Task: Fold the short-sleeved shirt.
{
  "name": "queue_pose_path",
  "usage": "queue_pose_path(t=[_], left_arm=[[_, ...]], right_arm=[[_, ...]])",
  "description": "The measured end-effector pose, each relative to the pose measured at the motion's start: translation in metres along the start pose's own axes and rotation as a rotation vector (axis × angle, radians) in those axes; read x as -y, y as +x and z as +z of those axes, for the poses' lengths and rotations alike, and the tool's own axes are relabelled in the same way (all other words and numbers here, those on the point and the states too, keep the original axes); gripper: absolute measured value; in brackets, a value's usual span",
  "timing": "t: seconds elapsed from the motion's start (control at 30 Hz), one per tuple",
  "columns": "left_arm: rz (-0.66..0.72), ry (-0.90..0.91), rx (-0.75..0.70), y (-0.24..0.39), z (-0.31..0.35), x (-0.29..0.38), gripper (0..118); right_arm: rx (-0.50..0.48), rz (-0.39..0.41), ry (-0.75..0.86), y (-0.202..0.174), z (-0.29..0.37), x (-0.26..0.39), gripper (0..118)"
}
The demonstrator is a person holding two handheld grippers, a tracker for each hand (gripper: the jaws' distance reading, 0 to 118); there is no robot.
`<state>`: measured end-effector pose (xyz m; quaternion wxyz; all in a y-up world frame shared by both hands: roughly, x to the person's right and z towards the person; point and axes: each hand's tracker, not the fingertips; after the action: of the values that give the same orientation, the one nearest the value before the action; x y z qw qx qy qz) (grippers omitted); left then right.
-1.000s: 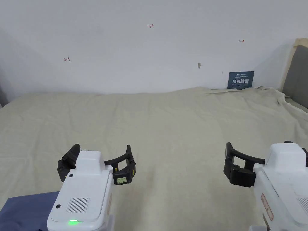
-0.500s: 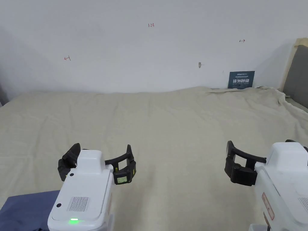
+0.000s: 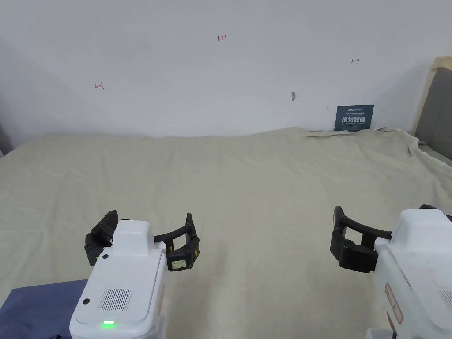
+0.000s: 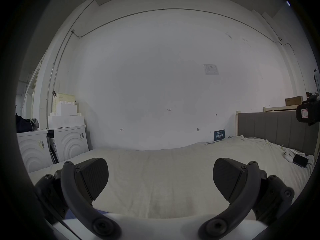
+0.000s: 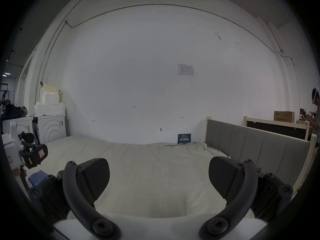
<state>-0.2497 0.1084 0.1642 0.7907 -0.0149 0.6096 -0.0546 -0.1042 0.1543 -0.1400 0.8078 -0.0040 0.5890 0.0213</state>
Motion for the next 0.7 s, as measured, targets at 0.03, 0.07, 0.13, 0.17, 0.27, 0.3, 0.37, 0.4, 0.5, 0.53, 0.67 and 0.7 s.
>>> queue_pose_path(t=[0.03, 0.07, 0.13, 0.17, 0.27, 0.3, 0.37, 0.4, 0.5, 0.53, 0.67, 0.7], left_arm=[[-0.002, 0.000, -0.001, -0.0001, 0.0000, -0.0002, 118], [-0.002, 0.001, -0.002, -0.0002, 0.0000, -0.0004, 118], [0.002, 0.003, -0.001, 0.0000, 0.0005, -0.0009, 118], [0.002, 0.003, -0.001, -0.0004, 0.0003, -0.0010, 118], [-0.002, 0.001, -0.003, -0.0009, 0.0005, -0.0005, 118], [-0.002, 0.001, -0.002, -0.0014, 0.0005, -0.0005, 118], [0.001, 0.000, -0.003, -0.0015, 0.0011, -0.0006, 118], [0.001, 0.000, -0.003, -0.0017, 0.0013, -0.0006, 118], [0.001, 0.001, -0.007, -0.0021, 0.0014, -0.0007, 118], [0.001, 0.002, -0.005, -0.0026, 0.0014, -0.0005, 118], [0.001, 0.003, -0.006, -0.0032, 0.0014, 0.0002, 118], [0.001, 0.002, -0.008, -0.0033, 0.0013, 0.0001, 118]], right_arm=[[-0.001, -0.001, 0.000, -0.0002, 0.0004, -0.0001, 114], [-0.002, -0.001, -0.002, -0.0001, 0.0005, -0.0003, 114], [-0.001, 0.001, 0.000, 0.0000, 0.0007, -0.0006, 114], [-0.001, 0.002, -0.001, -0.0002, 0.0010, -0.0007, 114], [-0.003, 0.003, 0.000, 0.0002, 0.0012, -0.0012, 114], [-0.003, 0.004, 0.000, 0.0000, 0.0014, -0.0016, 114], [-0.002, 0.005, 0.002, 0.0003, 0.0015, -0.0020, 114], [-0.001, 0.004, 0.002, 0.0004, 0.0015, -0.0022, 114], [0.001, 0.003, 0.004, 0.0006, 0.0019, -0.0020, 114], [0.001, 0.004, 0.003, 0.0007, 0.0019, -0.0019, 114], [-0.001, 0.007, 0.002, 0.0008, 0.0020, -0.0016, 114], [-0.002, 0.007, 0.003, 0.0003, 0.0025, -0.0018, 114]])
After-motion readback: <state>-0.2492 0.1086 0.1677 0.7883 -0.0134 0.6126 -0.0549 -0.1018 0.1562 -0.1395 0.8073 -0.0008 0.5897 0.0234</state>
